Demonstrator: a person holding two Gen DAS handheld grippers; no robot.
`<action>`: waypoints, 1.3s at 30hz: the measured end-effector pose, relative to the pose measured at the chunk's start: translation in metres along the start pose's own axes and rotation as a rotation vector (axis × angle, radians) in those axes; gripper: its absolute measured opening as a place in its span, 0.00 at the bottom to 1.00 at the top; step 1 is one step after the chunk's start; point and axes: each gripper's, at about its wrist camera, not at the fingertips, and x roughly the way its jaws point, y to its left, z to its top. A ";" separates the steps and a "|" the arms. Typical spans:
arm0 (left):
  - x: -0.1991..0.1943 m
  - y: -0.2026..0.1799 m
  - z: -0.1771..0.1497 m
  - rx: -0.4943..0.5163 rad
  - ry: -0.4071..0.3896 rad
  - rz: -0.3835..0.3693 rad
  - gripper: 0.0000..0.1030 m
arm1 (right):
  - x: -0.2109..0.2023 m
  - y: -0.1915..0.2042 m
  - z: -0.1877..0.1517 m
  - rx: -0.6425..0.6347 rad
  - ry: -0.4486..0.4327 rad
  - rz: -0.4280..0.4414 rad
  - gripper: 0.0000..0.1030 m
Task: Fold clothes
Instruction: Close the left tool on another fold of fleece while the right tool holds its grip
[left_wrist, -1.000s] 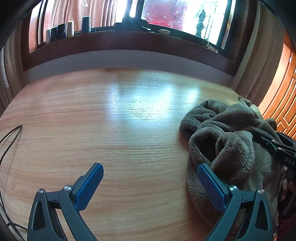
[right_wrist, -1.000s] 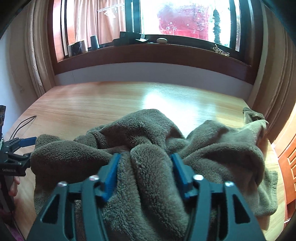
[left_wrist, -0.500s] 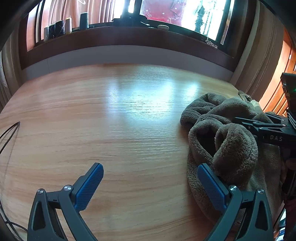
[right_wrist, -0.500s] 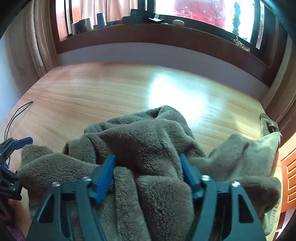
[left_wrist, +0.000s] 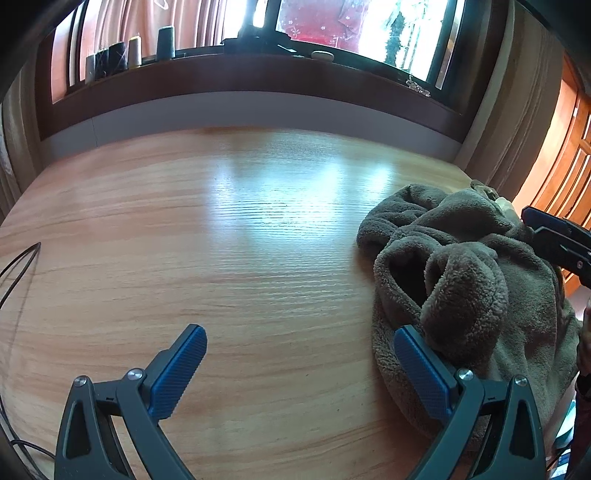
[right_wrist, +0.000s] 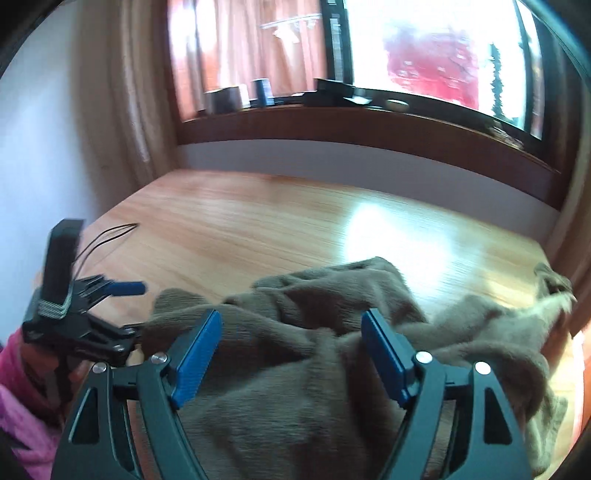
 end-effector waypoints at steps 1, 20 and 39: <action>-0.002 0.001 -0.001 0.001 -0.003 0.000 1.00 | 0.006 0.004 0.001 -0.017 0.018 0.037 0.79; -0.010 0.016 0.006 -0.031 -0.019 0.042 1.00 | 0.046 0.006 -0.029 -0.102 0.204 0.068 0.09; 0.023 -0.029 0.059 0.008 0.094 -0.144 1.00 | -0.123 0.019 -0.097 0.059 -0.177 -0.122 0.09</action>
